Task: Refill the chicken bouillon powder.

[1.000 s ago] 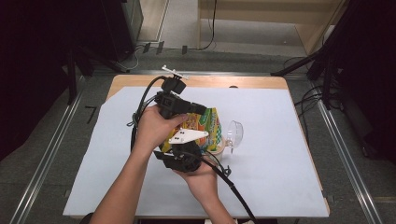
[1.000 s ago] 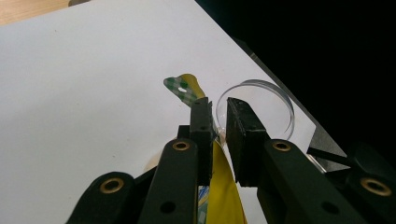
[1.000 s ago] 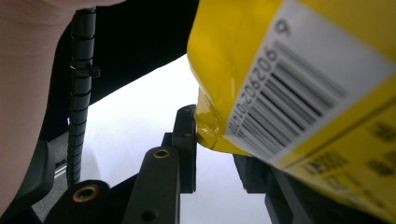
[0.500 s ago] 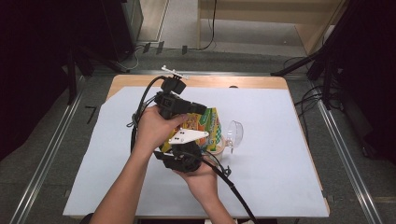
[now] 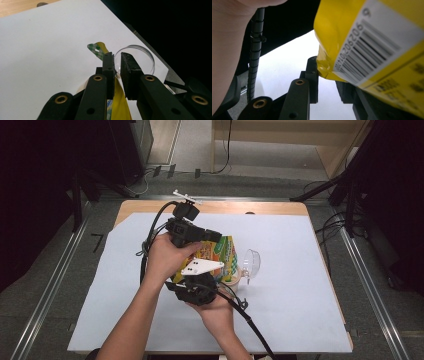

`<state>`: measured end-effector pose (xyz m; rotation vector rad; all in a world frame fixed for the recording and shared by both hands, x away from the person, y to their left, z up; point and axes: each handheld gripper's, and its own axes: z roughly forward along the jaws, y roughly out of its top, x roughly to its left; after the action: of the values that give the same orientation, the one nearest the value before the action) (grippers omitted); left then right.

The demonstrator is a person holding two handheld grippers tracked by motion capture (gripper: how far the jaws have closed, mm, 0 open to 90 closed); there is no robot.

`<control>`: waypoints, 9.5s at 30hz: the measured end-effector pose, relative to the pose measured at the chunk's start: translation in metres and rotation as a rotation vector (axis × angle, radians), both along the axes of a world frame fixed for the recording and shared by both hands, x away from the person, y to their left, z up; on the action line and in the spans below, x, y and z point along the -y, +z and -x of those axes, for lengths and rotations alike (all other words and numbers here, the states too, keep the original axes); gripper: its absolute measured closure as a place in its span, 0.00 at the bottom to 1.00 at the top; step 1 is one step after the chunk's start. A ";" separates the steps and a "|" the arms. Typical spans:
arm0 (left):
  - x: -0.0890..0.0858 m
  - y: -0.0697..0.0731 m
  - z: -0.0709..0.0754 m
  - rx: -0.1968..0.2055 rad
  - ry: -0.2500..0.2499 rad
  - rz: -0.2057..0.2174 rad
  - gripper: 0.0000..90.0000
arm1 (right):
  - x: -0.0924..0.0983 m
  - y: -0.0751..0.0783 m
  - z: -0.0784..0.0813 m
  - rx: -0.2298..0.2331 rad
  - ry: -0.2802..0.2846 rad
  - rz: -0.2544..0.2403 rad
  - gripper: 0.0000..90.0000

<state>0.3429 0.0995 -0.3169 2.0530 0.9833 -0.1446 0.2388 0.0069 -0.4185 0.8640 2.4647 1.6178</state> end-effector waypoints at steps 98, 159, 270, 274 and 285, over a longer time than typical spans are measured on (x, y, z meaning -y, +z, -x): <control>-0.010 -0.029 -0.002 -0.149 -0.104 -0.046 0.93 | -0.009 -0.037 0.004 0.054 0.107 0.072 0.69; -0.087 -0.026 0.008 -0.109 -0.249 0.141 1.00 | -0.003 -0.048 0.005 0.077 0.103 0.051 0.49; -0.137 -0.094 -0.002 -0.039 0.073 0.170 0.95 | 0.120 -0.040 0.005 0.006 0.144 0.021 0.51; -0.140 -0.093 0.000 -0.039 0.063 0.174 0.94 | 0.121 -0.041 0.004 0.006 0.143 0.025 0.51; -0.154 -0.098 0.010 -0.047 0.043 0.190 0.94 | 0.123 -0.040 0.003 0.012 0.136 0.034 0.52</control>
<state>0.3326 0.2536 -0.4152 1.8609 1.0027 -0.2549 0.2356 -0.1159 -0.4585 0.6946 2.5867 1.6101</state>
